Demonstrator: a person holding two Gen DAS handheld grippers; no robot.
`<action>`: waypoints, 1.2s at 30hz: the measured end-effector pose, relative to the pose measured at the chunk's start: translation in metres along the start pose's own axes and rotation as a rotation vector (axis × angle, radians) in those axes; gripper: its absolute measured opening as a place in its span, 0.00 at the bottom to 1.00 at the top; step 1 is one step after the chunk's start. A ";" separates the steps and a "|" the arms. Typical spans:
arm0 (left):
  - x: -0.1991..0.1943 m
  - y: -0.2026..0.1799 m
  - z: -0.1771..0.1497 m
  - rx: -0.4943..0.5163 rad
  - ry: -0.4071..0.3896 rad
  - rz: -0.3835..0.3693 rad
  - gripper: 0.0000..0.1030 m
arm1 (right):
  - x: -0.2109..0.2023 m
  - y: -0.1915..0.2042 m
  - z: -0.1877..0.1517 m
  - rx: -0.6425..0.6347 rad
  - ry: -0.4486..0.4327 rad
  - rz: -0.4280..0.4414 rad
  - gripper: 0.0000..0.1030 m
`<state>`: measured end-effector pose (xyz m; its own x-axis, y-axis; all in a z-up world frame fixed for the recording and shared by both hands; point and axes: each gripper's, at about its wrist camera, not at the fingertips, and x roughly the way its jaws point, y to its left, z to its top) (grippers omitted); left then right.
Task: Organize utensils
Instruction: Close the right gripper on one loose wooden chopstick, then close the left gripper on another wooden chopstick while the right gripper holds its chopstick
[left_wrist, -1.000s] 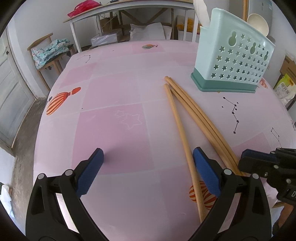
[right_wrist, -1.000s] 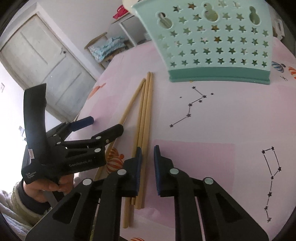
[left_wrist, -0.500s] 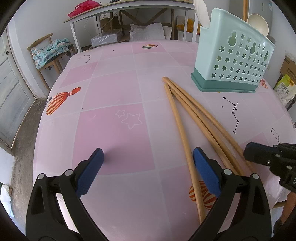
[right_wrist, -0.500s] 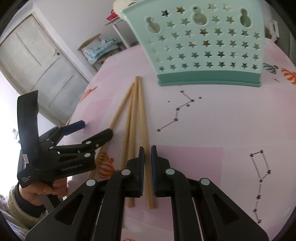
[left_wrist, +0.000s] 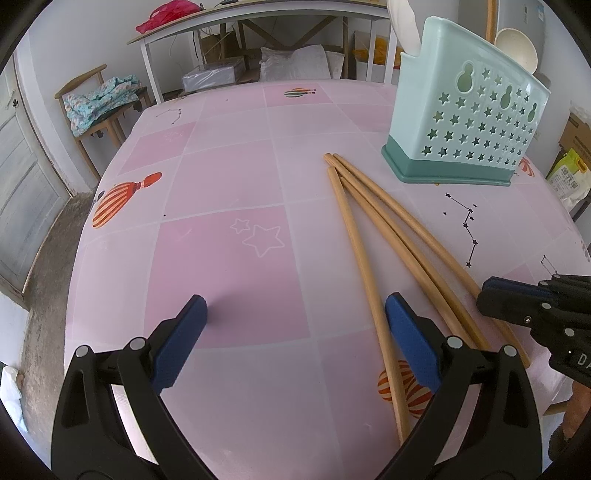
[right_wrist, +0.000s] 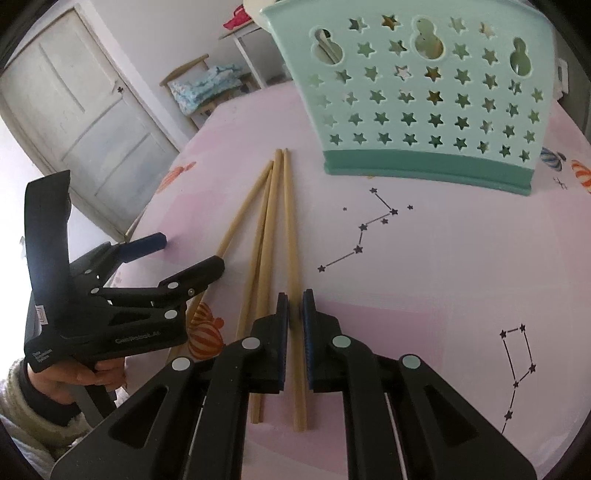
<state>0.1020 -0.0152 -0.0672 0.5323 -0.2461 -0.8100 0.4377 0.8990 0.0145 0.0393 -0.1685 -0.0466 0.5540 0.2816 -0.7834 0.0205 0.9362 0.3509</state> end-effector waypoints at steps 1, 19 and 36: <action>0.000 0.000 0.000 -0.001 0.000 0.000 0.90 | 0.000 0.000 0.000 0.001 0.000 -0.001 0.07; -0.006 0.003 0.001 0.016 0.006 0.021 0.90 | -0.025 -0.023 -0.024 0.052 -0.008 -0.020 0.07; -0.015 -0.006 0.007 0.001 0.034 -0.101 0.36 | -0.027 -0.026 -0.026 0.063 -0.015 -0.009 0.07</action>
<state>0.0961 -0.0190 -0.0509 0.4604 -0.3228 -0.8270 0.4884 0.8700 -0.0677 0.0021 -0.1948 -0.0480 0.5656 0.2693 -0.7795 0.0779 0.9235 0.3756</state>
